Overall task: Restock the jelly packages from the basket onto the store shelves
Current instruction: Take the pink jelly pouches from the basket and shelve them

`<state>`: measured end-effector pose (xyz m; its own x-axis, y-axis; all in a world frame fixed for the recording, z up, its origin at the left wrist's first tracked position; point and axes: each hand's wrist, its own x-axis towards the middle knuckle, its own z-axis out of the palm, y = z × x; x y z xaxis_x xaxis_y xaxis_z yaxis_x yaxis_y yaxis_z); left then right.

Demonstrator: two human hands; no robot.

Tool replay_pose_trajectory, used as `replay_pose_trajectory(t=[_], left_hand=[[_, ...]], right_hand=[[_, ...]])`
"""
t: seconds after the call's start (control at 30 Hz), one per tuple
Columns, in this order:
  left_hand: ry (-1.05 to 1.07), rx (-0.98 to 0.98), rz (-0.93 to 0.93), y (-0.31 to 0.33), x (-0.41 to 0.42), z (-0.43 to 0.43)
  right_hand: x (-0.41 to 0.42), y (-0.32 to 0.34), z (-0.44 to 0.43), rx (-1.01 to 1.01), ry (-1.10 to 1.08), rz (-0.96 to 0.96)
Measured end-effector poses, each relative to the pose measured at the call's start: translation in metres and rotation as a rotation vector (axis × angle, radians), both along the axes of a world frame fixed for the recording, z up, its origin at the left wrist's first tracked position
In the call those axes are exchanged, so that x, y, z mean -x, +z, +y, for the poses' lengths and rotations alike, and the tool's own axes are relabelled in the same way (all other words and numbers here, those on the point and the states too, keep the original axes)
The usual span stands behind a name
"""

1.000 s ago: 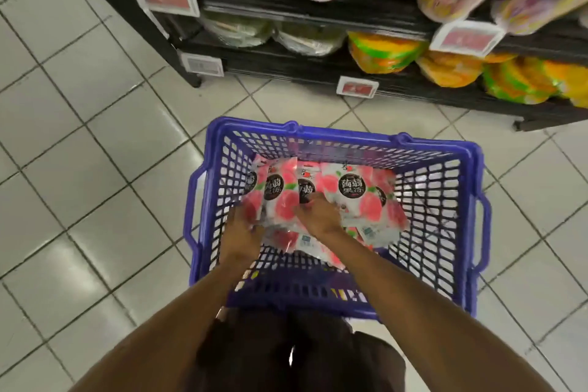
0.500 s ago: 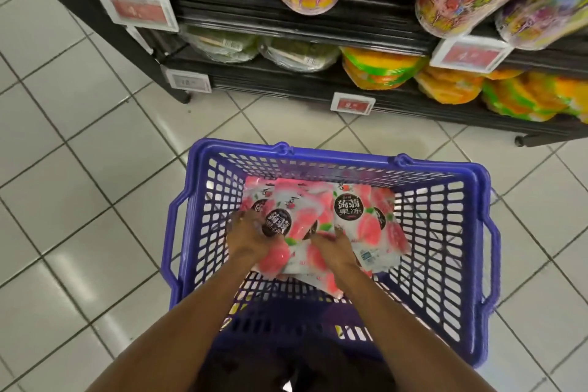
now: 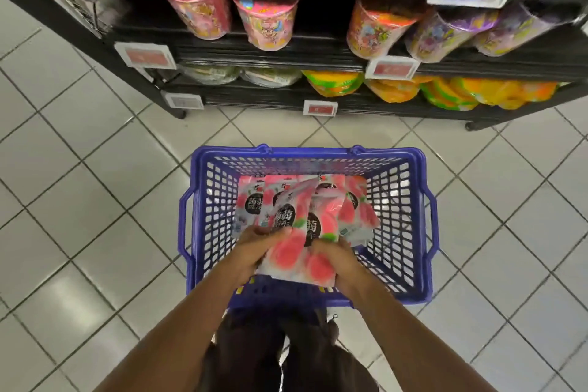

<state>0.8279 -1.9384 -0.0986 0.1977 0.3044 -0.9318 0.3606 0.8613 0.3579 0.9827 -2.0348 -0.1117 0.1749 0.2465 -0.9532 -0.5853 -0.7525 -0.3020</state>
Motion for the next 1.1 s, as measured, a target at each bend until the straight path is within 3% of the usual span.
replay_pose_trajectory(t=[0.17,0.27,0.53,0.73,0.97,1.1], left_hand=[[0.065,-0.168,-0.071,0.099,-0.009,0.005],[-0.028,-0.259,-0.158,0.181,-0.012,0.025],[-0.081,-0.407,-0.28,0.39,-0.012,0.069],[-0.105,-0.577,-0.422,0.532,-0.014,0.085],[-0.051,-0.855,-0.536,0.654,-0.046,0.092],[-0.059,-0.921,-0.633,0.703,-0.068,0.095]], right_hand=[[-0.003,0.114,-0.006,-0.076,-0.182,0.084],[-0.017,0.185,-0.004,-0.146,-0.231,0.106],[-0.042,0.398,0.021,-0.409,-0.138,-0.11],[-0.053,0.538,0.025,-0.604,-0.23,-0.304],[-0.079,0.657,0.028,-0.843,-0.265,-0.5],[-0.103,0.704,0.025,-0.935,-0.28,-0.587]])
